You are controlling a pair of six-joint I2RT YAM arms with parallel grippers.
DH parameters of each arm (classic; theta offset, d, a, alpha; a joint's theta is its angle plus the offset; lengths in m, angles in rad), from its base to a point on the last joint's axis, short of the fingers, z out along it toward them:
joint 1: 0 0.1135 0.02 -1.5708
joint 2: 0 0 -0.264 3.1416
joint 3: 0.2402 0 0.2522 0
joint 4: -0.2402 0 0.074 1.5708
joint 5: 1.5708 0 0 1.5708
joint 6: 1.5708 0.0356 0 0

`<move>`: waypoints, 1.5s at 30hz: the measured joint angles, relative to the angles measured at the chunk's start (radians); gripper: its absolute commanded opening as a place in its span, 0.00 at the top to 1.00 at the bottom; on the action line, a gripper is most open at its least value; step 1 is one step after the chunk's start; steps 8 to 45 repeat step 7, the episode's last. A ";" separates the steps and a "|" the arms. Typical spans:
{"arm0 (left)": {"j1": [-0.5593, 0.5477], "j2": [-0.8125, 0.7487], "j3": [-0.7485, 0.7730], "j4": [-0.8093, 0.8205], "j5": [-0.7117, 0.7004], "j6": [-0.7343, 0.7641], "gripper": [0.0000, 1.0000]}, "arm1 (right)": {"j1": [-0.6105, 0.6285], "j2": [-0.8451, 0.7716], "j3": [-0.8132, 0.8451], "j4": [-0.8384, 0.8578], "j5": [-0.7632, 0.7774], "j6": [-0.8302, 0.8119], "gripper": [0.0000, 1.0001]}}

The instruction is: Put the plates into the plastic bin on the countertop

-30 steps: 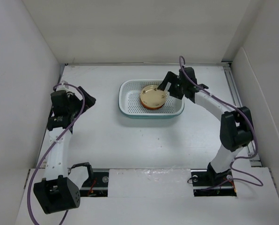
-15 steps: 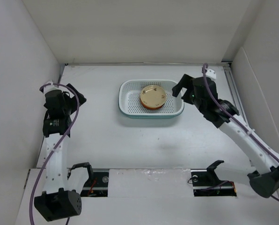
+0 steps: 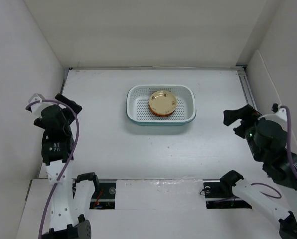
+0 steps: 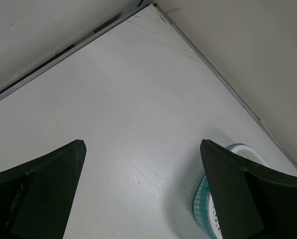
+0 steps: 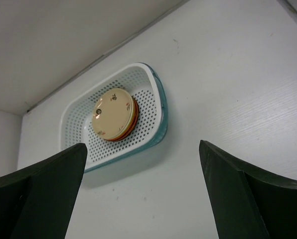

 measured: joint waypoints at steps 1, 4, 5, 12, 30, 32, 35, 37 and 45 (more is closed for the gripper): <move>-0.003 0.003 0.000 -0.006 -0.011 -0.006 0.00 | 0.002 -0.032 0.000 -0.014 0.005 0.003 0.00; -0.010 0.016 0.000 -0.026 -0.031 -0.020 0.00 | 0.006 -0.107 0.002 -0.045 0.008 0.003 0.00; -0.011 0.023 0.000 -0.029 -0.033 -0.023 0.00 | 0.006 -0.125 0.003 -0.052 0.009 0.003 0.00; -0.012 0.038 0.000 -0.037 -0.033 -0.025 0.00 | 0.006 -0.145 0.007 -0.060 0.017 0.003 0.00; -0.012 0.038 0.000 -0.037 -0.033 -0.025 0.00 | 0.006 -0.145 0.007 -0.060 0.017 0.003 0.00; -0.012 0.038 0.000 -0.037 -0.033 -0.025 0.00 | 0.006 -0.145 0.007 -0.060 0.017 0.003 0.00; -0.012 0.038 0.000 -0.037 -0.033 -0.025 0.00 | 0.006 -0.145 0.007 -0.060 0.017 0.003 0.00; -0.012 0.038 0.000 -0.037 -0.033 -0.025 0.00 | 0.006 -0.145 0.007 -0.060 0.017 0.003 0.00; -0.012 0.038 0.000 -0.037 -0.033 -0.025 0.00 | 0.006 -0.145 0.007 -0.060 0.017 0.003 0.00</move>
